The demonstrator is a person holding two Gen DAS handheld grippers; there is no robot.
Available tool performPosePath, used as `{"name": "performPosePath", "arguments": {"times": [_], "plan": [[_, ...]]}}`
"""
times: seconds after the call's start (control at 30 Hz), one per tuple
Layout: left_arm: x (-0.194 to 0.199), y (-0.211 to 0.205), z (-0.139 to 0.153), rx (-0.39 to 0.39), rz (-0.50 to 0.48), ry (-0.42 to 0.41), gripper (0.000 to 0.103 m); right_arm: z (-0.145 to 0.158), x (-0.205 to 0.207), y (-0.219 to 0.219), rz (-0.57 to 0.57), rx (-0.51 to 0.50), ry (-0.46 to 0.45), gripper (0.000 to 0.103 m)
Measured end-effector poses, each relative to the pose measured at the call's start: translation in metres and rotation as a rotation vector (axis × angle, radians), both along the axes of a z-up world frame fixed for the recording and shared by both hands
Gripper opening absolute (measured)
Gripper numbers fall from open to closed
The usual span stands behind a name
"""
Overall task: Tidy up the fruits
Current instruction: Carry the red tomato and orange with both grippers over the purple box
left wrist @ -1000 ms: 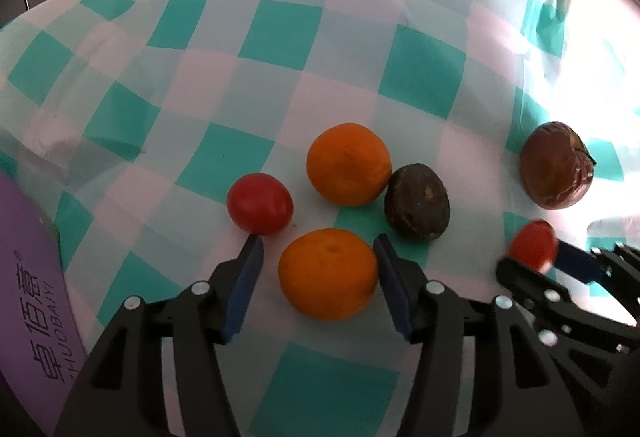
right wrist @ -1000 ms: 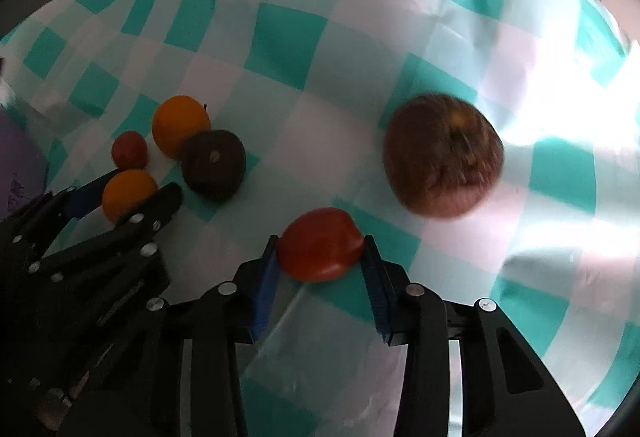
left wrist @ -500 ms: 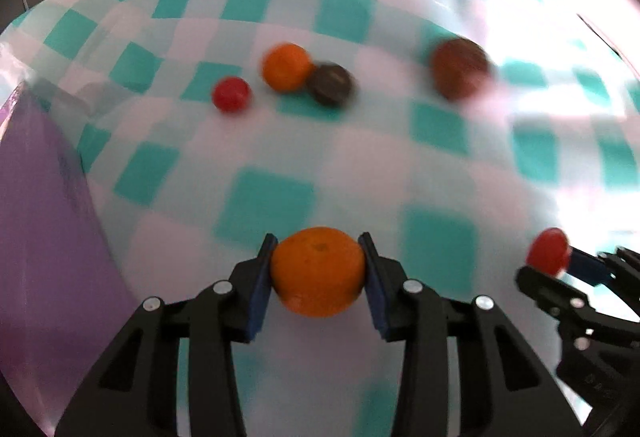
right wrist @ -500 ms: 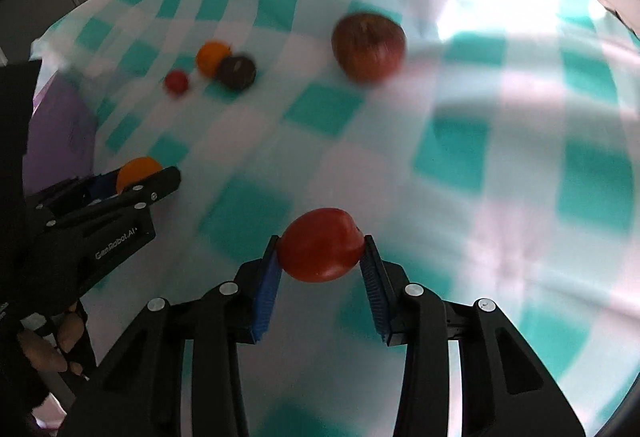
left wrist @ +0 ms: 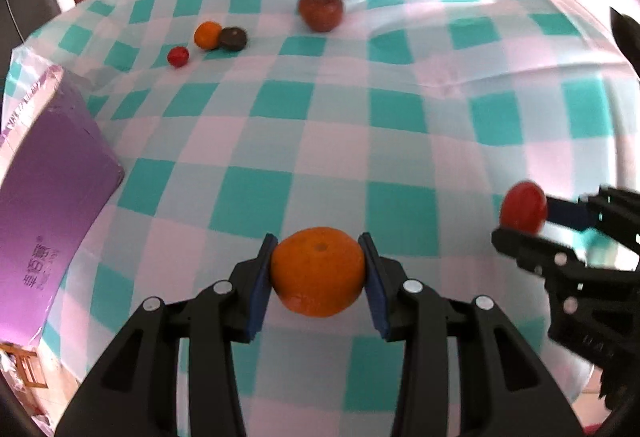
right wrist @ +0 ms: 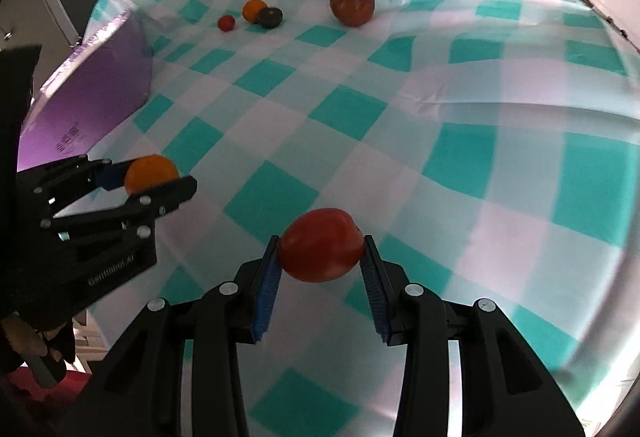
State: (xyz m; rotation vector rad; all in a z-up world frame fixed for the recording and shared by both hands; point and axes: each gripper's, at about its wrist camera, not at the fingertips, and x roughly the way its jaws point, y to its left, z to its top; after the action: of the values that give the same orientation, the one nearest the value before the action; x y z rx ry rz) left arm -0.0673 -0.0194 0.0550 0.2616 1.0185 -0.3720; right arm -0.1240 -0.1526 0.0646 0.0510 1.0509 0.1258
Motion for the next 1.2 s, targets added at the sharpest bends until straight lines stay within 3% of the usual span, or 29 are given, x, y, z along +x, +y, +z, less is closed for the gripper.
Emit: {"name": "performPosePath", "arguments": {"times": [0.3, 0.5, 0.7, 0.9, 1.03, 1.2], "plan": [[-0.032, -0.003, 0.036, 0.022, -0.051, -0.085, 0.042, 0.031, -0.027, -0.007, 0.008, 0.017, -0.071, 0.039], [-0.033, 0.009, 0.047, 0.021, -0.062, -0.109, 0.042, 0.041, -0.021, 0.003, 0.017, 0.02, -0.095, 0.039], [-0.026, 0.046, 0.071, -0.01, -0.049, -0.158, 0.042, 0.049, 0.006, 0.033, 0.053, 0.053, -0.107, 0.039], [0.001, 0.11, 0.102, -0.038, -0.002, -0.221, 0.042, 0.069, 0.055, 0.092, 0.102, 0.115, -0.132, 0.039], [0.04, 0.176, 0.125, -0.066, 0.092, -0.253, 0.042, 0.092, 0.1, 0.148, 0.177, 0.157, -0.164, 0.039], [0.097, 0.263, 0.132, -0.063, 0.247, -0.213, 0.042, 0.107, 0.16, 0.22, 0.269, 0.195, -0.162, 0.04]]}}
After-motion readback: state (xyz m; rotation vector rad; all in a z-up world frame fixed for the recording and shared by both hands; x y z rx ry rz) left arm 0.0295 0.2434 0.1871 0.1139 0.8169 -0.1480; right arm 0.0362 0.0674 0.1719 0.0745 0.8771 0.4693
